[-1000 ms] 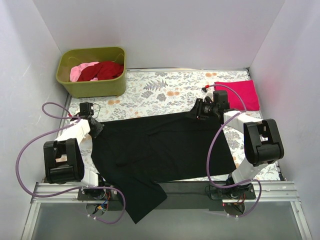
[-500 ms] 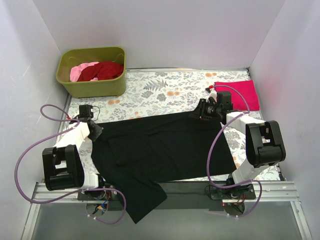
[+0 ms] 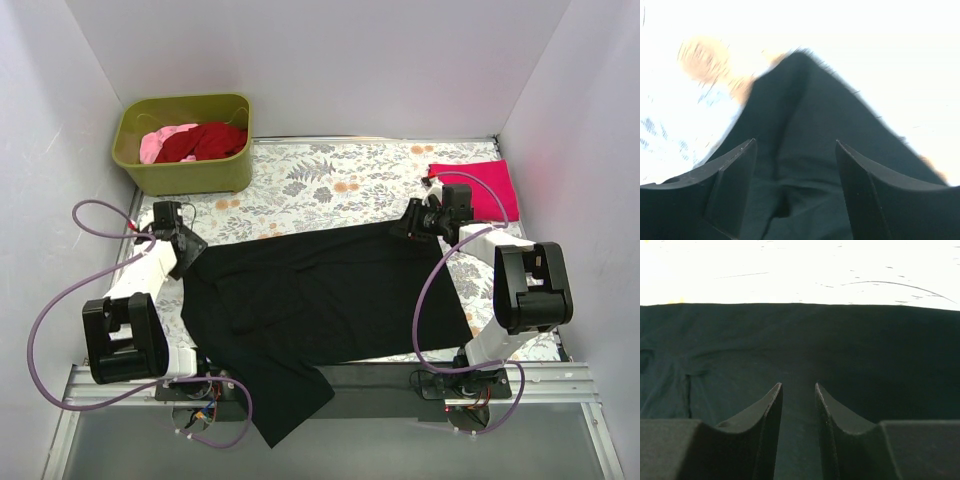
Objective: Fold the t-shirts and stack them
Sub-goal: Fold the tshirt
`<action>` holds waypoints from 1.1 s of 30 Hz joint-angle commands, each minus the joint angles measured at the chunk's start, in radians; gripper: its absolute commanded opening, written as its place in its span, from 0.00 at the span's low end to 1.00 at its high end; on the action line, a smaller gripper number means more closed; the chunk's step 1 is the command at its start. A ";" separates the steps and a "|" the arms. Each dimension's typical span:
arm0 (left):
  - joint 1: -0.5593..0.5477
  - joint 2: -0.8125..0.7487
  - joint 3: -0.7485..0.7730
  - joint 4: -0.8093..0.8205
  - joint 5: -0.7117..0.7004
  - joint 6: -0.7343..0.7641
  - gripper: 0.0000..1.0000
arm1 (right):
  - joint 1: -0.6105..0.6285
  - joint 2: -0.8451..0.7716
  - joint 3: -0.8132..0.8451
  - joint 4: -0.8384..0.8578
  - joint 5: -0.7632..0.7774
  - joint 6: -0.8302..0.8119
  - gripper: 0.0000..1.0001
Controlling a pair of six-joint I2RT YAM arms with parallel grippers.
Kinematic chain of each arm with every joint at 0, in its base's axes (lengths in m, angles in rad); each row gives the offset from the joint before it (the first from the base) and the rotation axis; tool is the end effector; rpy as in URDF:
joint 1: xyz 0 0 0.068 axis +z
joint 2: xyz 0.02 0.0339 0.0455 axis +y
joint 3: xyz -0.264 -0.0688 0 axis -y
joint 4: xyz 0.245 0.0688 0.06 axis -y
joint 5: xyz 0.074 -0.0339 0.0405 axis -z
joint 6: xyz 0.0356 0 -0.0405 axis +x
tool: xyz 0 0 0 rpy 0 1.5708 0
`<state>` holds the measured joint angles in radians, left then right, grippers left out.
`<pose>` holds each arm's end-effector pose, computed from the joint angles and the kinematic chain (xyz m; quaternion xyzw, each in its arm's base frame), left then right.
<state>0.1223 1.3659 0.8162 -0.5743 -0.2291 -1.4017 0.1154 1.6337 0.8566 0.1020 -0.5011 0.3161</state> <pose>0.2506 0.0389 0.1971 -0.6871 0.6834 -0.0420 0.2431 0.3313 0.0556 0.1822 -0.0193 0.8796 0.3081 0.3619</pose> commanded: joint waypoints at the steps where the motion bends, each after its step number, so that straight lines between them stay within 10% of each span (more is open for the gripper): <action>1: 0.000 0.008 0.073 0.030 -0.001 0.035 0.60 | -0.029 0.009 0.056 -0.039 0.044 -0.040 0.34; 18: 0.007 0.389 0.199 0.139 -0.027 -0.008 0.32 | -0.207 0.126 0.010 -0.215 0.147 -0.063 0.35; 33: 0.022 0.497 0.359 0.136 0.051 -0.011 0.46 | -0.217 0.161 0.148 -0.246 0.165 -0.118 0.35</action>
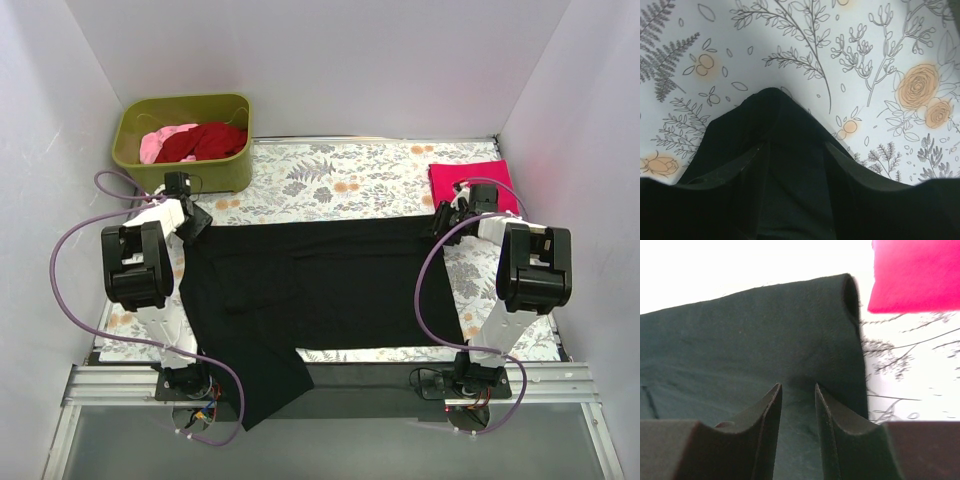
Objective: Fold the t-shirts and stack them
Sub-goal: Fold the tshirt
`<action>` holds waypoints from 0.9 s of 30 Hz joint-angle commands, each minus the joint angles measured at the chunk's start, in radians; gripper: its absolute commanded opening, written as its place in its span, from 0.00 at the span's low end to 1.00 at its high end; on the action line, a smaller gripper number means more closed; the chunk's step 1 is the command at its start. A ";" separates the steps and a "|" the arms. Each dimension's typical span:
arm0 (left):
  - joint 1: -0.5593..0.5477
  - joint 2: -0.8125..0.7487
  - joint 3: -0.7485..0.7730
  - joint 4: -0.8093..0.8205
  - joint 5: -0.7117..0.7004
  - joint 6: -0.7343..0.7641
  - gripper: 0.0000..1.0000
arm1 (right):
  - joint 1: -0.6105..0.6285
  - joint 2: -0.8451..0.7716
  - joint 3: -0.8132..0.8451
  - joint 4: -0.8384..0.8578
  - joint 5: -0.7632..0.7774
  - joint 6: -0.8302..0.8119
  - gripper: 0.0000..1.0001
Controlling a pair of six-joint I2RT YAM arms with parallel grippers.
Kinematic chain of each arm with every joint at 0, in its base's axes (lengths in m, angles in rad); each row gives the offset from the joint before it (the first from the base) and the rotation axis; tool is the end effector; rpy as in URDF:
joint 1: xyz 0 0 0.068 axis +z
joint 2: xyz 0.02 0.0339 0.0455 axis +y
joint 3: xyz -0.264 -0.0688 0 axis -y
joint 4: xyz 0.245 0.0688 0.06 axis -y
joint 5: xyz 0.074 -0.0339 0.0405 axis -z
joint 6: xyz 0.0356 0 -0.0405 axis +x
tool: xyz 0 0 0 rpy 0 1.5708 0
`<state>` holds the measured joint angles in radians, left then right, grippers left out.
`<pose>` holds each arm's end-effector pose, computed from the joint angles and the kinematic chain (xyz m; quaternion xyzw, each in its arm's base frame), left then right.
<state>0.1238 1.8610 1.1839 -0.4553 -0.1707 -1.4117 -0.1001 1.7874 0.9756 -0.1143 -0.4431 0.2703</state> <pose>0.3668 0.0517 0.1610 -0.6888 0.6868 -0.0635 0.2232 0.3524 -0.0201 0.1500 0.1020 0.9223 0.2339 0.2902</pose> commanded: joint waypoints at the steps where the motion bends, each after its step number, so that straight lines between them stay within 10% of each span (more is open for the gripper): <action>1: 0.017 -0.019 -0.016 0.012 0.000 0.000 0.48 | 0.022 -0.006 0.029 -0.028 0.110 -0.075 0.35; 12: -0.049 -0.391 -0.207 -0.046 0.065 0.072 0.72 | 0.439 -0.210 0.023 0.011 0.201 -0.388 0.36; 27: -0.110 -0.635 -0.481 0.029 0.025 0.131 0.83 | 0.852 0.130 0.400 -0.053 0.256 -0.655 0.36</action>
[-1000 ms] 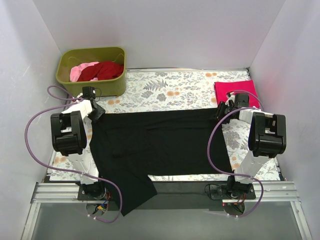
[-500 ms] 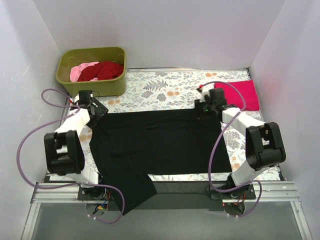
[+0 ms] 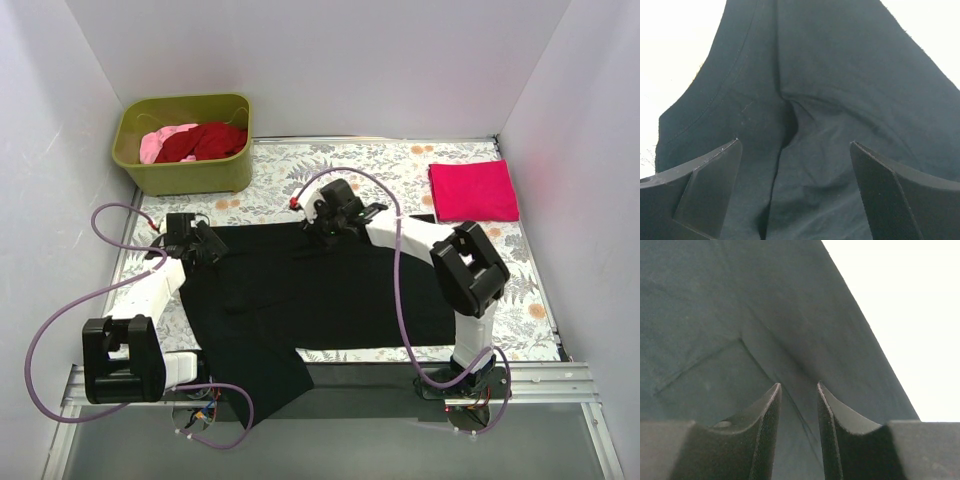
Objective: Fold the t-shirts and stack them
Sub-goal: Fold the tshirt
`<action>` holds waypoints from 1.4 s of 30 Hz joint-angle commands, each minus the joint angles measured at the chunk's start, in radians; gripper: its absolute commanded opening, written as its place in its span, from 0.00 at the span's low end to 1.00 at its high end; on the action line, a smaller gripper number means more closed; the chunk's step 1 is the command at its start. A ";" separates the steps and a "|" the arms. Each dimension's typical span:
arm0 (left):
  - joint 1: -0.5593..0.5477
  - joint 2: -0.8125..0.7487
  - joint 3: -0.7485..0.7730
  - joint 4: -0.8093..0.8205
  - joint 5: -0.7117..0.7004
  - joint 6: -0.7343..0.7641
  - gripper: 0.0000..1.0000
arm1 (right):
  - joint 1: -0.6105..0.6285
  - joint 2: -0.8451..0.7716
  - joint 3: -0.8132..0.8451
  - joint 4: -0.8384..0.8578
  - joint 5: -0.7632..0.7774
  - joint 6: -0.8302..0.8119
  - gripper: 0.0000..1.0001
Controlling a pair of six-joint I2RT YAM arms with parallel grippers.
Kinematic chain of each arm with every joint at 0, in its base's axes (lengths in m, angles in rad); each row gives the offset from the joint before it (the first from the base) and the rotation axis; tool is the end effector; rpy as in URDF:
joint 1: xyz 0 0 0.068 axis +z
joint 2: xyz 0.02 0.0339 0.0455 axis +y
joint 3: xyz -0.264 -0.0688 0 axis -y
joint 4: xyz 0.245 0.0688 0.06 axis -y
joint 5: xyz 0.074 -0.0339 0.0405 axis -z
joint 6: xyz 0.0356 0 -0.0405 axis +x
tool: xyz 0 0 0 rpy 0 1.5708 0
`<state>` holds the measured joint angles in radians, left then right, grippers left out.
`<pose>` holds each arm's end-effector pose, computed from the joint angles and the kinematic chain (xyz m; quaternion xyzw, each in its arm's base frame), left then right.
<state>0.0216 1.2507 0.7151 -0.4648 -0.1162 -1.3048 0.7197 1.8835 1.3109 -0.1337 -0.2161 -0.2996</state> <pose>0.2371 0.0093 0.1986 -0.6027 0.7449 -0.1235 0.2584 0.3126 0.2842 0.2118 -0.4799 0.7660 0.1826 0.3869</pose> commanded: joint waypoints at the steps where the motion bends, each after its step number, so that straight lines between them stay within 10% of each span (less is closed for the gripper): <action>1: -0.008 -0.020 -0.025 0.052 -0.028 0.022 0.83 | 0.055 0.049 0.079 -0.041 0.049 -0.094 0.36; 16: -0.008 0.000 -0.020 0.058 -0.004 0.018 0.80 | 0.135 0.189 0.174 -0.092 0.184 -0.179 0.36; 28: -0.008 0.006 -0.020 0.058 -0.013 0.018 0.80 | 0.149 0.132 0.122 -0.099 0.166 -0.185 0.09; 42: -0.008 0.001 -0.020 0.058 -0.025 0.021 0.79 | 0.147 0.074 0.048 -0.112 0.129 -0.147 0.27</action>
<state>0.0174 1.2671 0.6937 -0.4210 -0.1173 -1.2942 0.8646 2.0109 1.3746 -0.2375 -0.0624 -0.4644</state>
